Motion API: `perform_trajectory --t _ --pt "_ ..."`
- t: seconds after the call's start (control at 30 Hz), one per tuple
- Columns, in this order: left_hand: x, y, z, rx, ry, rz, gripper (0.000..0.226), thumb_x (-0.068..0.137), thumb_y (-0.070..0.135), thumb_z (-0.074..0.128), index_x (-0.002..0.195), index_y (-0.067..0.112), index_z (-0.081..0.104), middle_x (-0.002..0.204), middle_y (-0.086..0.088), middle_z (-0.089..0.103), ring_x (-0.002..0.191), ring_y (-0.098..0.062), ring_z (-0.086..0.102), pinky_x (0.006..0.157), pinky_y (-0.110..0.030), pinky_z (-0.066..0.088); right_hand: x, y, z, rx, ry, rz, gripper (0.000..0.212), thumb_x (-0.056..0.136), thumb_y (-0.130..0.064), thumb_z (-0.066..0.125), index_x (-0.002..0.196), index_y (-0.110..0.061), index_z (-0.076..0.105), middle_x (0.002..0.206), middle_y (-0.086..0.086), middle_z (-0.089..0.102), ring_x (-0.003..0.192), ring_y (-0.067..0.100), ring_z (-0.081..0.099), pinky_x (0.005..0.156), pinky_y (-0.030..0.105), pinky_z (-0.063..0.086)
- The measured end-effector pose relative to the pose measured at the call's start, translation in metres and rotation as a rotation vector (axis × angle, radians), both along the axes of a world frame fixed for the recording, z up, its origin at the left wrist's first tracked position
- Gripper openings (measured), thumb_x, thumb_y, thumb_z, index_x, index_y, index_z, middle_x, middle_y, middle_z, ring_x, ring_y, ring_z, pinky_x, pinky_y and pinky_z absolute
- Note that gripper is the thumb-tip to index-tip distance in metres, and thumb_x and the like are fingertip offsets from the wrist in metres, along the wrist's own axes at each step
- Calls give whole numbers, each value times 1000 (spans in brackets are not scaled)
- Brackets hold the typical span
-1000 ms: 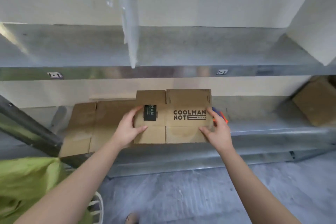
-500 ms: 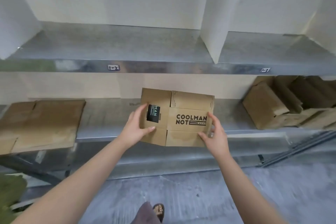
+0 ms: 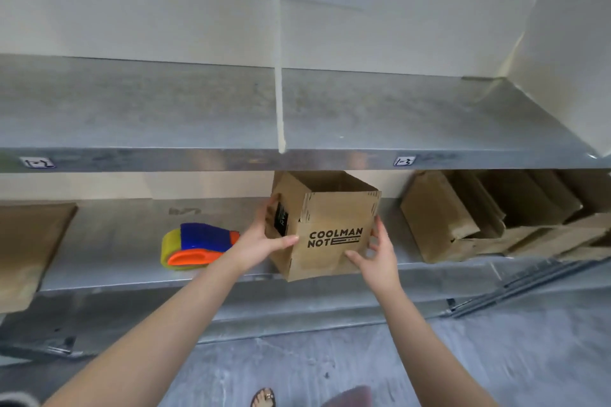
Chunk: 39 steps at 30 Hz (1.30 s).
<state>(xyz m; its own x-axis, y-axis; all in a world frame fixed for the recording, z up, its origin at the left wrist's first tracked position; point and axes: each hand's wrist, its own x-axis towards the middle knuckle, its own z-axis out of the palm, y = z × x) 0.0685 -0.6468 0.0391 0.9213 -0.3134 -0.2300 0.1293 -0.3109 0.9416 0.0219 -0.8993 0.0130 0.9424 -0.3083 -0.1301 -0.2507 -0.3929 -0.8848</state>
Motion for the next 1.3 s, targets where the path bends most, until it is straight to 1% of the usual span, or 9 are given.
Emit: perform_trajectory --t 0.13,0.23,0.37,0.57,0.73,0.9,1.1,1.17,1.3 --pt "-2 -16 -11 67 -50 49 78 82 26 75 138 45 23 143 10 37 134 -10 34 109 -31 34 11 -16 -8 121 46 93 68 82 -13 76 133 -32 35 139 -2 49 129 19 49 104 40 46" --pt "-9 -24 -21 134 -100 112 79 81 31 75 139 47 23 150 8 34 138 -13 34 112 -41 36 14 -26 -11 150 110 195 72 82 -24 76 134 -35 28 135 -6 49 131 19 47 102 37 46" --pt "-16 -30 -23 196 -203 134 80 81 40 73 144 45 24 155 15 22 139 -6 27 112 -34 33 21 -44 -9 59 32 338 77 76 -46 78 136 -48 30 140 -12 45 130 8 44 107 32 43" --pt "-24 -37 -25 141 -191 160 63 82 37 71 136 46 40 153 20 22 138 0 24 107 -28 36 23 -43 -11 -26 -69 429 63 82 -39 75 131 -50 37 138 -15 43 123 -12 39 104 14 31" --pt "-17 -41 -31 202 -183 146 48 86 39 68 131 36 50 152 17 26 140 -5 28 115 -34 29 26 -32 -12 -20 4 415 57 90 -47 60 140 -34 37 145 -11 26 127 4 36 111 24 31" --pt "-4 -40 -17 268 -181 206 64 83 44 71 138 28 44 144 6 42 127 -8 41 109 -31 35 42 -38 -10 106 50 290 70 79 -51 72 137 -34 36 140 1 41 124 14 44 109 43 41" --pt "33 -38 0 204 65 121 122 70 19 86 149 43 -4 156 12 11 138 -19 32 109 -37 37 78 -51 4 127 207 376 126 63 -30 90 150 -49 0 157 -2 21 141 26 30 106 52 43" --pt "39 -39 2 138 102 73 113 71 15 85 148 39 7 153 15 20 140 -17 28 111 -36 34 89 -53 9 102 216 427 129 57 -32 92 149 -50 4 158 -8 17 143 24 26 103 56 45" --pt "33 -33 -15 198 -44 37 65 74 30 82 126 43 45 146 21 25 138 -10 29 109 -30 29 85 -57 8 91 181 480 80 69 -33 86 136 -47 44 141 -16 38 134 20 40 100 51 49"
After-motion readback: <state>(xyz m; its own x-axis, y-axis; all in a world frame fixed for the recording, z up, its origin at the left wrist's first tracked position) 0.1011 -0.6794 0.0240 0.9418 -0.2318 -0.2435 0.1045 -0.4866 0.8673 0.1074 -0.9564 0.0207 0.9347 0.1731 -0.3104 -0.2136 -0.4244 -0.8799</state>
